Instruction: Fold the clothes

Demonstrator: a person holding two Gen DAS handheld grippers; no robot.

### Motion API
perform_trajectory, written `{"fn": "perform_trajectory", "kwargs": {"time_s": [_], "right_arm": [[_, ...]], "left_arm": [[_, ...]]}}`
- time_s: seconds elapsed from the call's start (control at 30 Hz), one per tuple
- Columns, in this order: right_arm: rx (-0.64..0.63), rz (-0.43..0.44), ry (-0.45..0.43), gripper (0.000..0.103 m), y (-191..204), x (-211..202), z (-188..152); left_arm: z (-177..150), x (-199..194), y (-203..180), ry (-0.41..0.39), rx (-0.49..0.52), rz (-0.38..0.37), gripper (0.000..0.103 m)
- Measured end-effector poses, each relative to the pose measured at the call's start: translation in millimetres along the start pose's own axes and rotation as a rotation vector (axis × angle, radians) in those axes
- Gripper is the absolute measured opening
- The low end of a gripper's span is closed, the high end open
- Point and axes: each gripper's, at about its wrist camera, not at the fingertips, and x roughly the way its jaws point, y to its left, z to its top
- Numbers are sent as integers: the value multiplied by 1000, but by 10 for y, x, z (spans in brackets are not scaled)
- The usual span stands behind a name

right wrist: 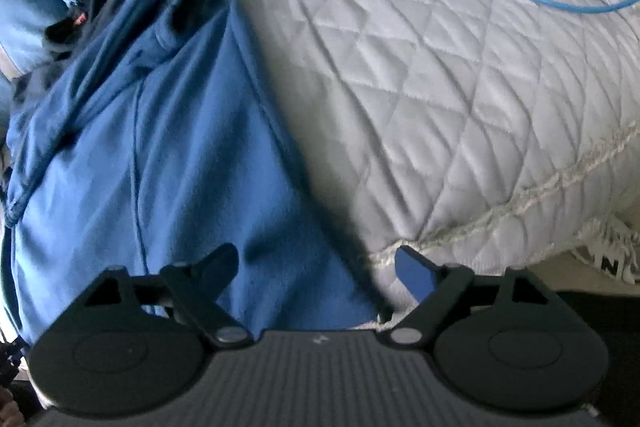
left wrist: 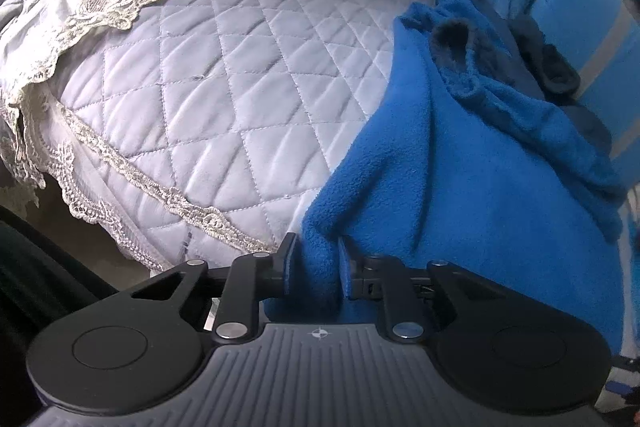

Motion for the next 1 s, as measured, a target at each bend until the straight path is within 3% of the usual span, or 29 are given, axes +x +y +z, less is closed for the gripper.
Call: {"fn": "perform_trajectory", "kwargs": {"time_s": [0.13,0.2,0.23,0.27,0.3,0.37,0.53,0.63,0.8,0.93,0.97,1.0], "right_arm": [[-65,-77,-17,86,45,-44,-71],[-53,-127,-7,64,14,24,-90],[-46,-103,1,48,4,54,-87],[-36,-48,8,18,4,79,-87],[-27,-6,18,14,13,101,-89],[-43,12,16,9,55,74,-106],[-96,116,-37,8,139,-267,-159],[-63,196,-54,7,37,-511,-166],[32,328,-103,7,-125,-682,111],[64,378,-164,7,21,-509,470],[73,390,-177,7,70,-441,567],[82,402,-190,7,119,-373,663]], "left_arm": [[-1,7,-22,-2,3,10,21],[5,11,-37,-3,3,15,21],[9,-1,-28,-5,-6,4,21],[12,-14,-19,-7,-14,-7,20],[16,-26,-9,-9,-22,-19,20],[22,-51,10,-13,-38,-41,19],[44,-263,62,-46,-88,-138,18],[127,-390,73,-64,-113,-198,18],[391,-471,63,-81,-148,-275,16],[706,-337,-51,-122,-177,-318,13],[791,-282,-95,-136,-184,-324,5],[879,-217,-149,-150,-189,-321,5]]}}
